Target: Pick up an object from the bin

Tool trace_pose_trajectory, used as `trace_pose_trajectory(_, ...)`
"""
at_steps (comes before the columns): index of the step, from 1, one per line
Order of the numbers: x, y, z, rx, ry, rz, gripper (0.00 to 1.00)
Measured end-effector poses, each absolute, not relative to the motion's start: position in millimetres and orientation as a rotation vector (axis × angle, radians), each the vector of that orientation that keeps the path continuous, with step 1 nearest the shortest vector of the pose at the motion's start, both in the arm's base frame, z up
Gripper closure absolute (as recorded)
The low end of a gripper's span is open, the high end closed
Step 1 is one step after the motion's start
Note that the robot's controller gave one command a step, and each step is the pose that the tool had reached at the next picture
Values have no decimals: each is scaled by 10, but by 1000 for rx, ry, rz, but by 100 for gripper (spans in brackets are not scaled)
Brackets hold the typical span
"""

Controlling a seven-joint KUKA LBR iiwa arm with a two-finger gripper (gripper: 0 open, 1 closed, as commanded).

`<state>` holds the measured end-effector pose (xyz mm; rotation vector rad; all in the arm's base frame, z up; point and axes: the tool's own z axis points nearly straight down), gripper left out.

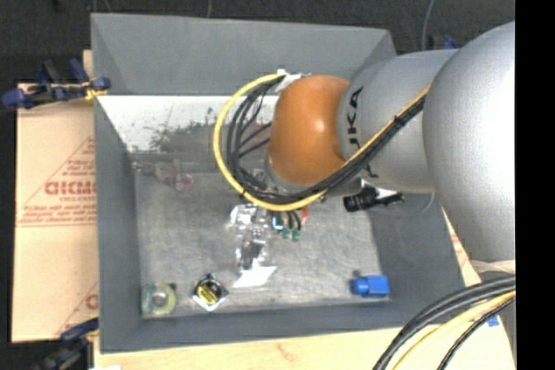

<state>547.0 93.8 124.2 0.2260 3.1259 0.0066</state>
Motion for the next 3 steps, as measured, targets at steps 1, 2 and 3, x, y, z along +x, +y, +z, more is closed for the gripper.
trace_pose_trajectory(1,5889,574,890,248,3127,9,0)
trace_pose_trajectory(2,5673,242,895,252,3120,6,0)
trace_pose_trajectory(3,5680,258,900,248,3118,7,100)
